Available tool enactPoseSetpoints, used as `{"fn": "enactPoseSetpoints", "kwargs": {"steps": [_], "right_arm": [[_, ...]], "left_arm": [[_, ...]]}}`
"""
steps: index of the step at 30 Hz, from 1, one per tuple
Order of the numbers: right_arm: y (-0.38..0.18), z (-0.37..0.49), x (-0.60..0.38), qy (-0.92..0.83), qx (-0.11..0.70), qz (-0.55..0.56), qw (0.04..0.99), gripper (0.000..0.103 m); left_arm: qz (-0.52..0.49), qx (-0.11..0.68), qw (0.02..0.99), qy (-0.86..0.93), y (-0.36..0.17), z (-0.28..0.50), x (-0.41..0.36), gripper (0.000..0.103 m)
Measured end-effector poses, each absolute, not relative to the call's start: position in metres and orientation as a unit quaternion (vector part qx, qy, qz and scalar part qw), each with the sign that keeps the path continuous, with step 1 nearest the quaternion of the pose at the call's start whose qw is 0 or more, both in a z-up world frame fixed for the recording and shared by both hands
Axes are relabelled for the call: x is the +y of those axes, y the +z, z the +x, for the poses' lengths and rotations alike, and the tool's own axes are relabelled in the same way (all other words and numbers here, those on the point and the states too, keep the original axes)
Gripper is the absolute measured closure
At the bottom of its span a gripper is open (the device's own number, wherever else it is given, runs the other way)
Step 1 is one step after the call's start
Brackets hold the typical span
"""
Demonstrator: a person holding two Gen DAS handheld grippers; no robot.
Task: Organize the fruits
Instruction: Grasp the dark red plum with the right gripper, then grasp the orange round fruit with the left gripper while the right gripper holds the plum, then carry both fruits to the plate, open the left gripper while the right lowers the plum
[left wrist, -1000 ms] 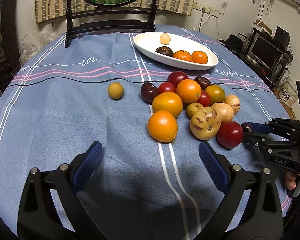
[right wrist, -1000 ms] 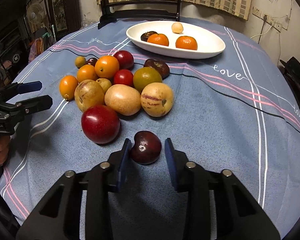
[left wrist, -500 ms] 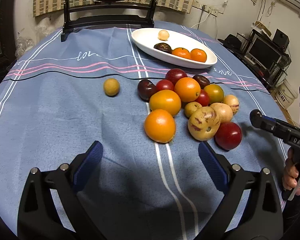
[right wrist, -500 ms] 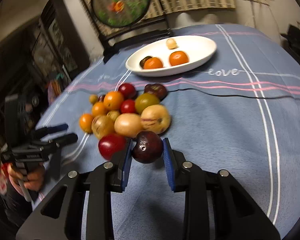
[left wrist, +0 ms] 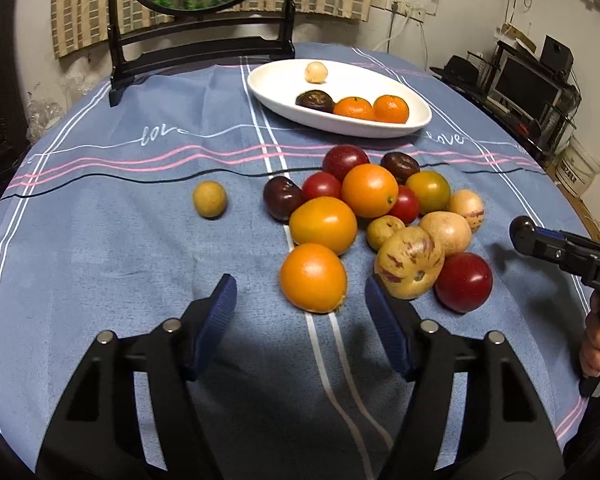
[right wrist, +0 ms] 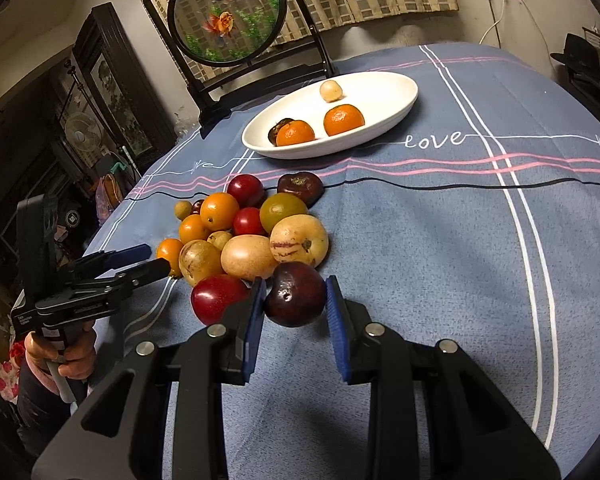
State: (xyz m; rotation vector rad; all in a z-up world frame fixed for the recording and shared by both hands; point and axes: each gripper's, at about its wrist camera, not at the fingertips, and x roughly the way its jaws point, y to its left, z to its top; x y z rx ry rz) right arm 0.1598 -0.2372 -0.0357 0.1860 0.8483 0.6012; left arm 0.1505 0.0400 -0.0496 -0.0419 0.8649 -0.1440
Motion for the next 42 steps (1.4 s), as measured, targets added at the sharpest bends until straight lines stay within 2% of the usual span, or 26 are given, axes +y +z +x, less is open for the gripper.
{"fn": "enactPoseSetpoints", "kwargs": {"steps": [6, 11, 15, 21, 32, 42], "right_arm": [[-0.035, 0.160, -0.237, 0.287, 0.405, 0.087, 0.864, 0.072], [-0.035, 0.160, -0.237, 0.287, 0.405, 0.088, 0.864, 0.072], [-0.035, 0.159, -0.237, 0.287, 0.403, 0.088, 0.864, 0.072], [-0.034, 0.159, -0.237, 0.287, 0.403, 0.088, 0.864, 0.072], [-0.033, 0.157, -0.238, 0.289, 0.400, 0.089, 0.865, 0.072], [-0.026, 0.156, -0.231, 0.318, 0.385, 0.086, 0.862, 0.072]], "left_arm": [[-0.024, 0.424, 0.903, -0.068, -0.051, 0.157, 0.041, 0.037], [-0.014, 0.440, 0.894, -0.078, -0.056, 0.165, 0.035, 0.058], [-0.011, 0.444, 0.892, -0.080, -0.058, 0.167, 0.032, 0.059], [-0.016, 0.449, 0.889, -0.084, -0.060, 0.168, 0.033, 0.065], [-0.007, 0.437, 0.896, -0.078, -0.056, 0.162, 0.031, 0.065], [-0.036, 0.400, 0.906, -0.134, -0.017, 0.157, 0.034, 0.065]]}}
